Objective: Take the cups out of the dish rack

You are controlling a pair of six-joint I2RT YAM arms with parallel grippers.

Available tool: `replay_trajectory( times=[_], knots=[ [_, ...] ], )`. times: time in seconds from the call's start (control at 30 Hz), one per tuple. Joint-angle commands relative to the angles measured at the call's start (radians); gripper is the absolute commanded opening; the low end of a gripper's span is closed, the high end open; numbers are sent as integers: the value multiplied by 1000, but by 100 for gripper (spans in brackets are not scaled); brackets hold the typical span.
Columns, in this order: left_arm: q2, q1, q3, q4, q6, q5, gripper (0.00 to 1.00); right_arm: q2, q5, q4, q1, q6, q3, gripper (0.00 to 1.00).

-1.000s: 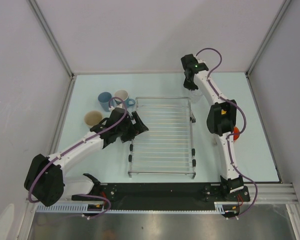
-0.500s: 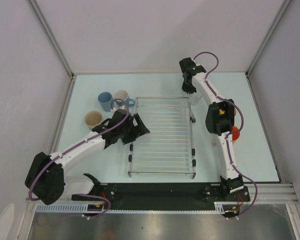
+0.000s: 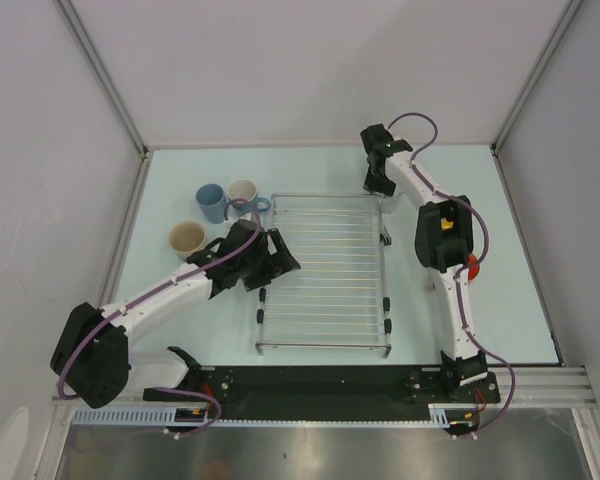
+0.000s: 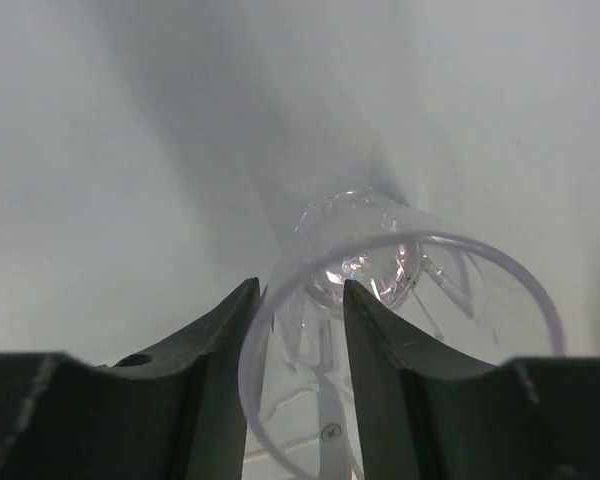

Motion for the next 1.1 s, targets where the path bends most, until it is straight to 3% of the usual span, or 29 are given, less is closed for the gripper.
replay_trajectory(
  times=[0.0, 0.2, 0.33, 0.43, 0.47, 0.5, 0.57, 0.6, 0.7, 0.8, 0.87, 1.07],
  knots=[
    [-50, -13, 15, 14, 51, -54, 96, -214, 32, 108, 9, -18, -11, 50],
    [-97, -15, 20, 2, 84, -85, 97, -338, 73, 104, 36, -58, 76, 74],
    [-125, -21, 20, 2, 130, -86, 97, -482, 119, 96, 75, -61, 1, 77],
    [-156, -45, 24, -15, 182, -138, 97, -743, 205, 252, 170, -107, -314, 79],
    [-172, -57, 27, -42, 198, -193, 97, -816, 243, 312, 205, -123, -508, 83],
    [-177, -88, 46, -62, 212, -236, 97, -965, 265, 420, 238, -140, -619, 86],
    [-174, -129, 73, -146, 245, -318, 97, -1084, 343, 509, 340, -179, -790, 94],
    [-168, -183, 104, -179, 253, -429, 97, -1180, 361, 530, 365, -171, -922, 95],
    [-139, -286, 150, -265, 269, -584, 97, -1273, 403, 476, 450, -95, -1067, 98],
    [-134, -356, 150, -292, 258, -651, 97, -1365, 455, 435, 574, -24, -1155, 99],
    [-142, -373, 145, -295, 252, -660, 97, -1425, 524, 419, 685, 37, -1232, 100],
    [-191, -393, 142, -286, 262, -701, 99, -1471, 642, 342, 858, 185, -1346, 100]
  ],
)
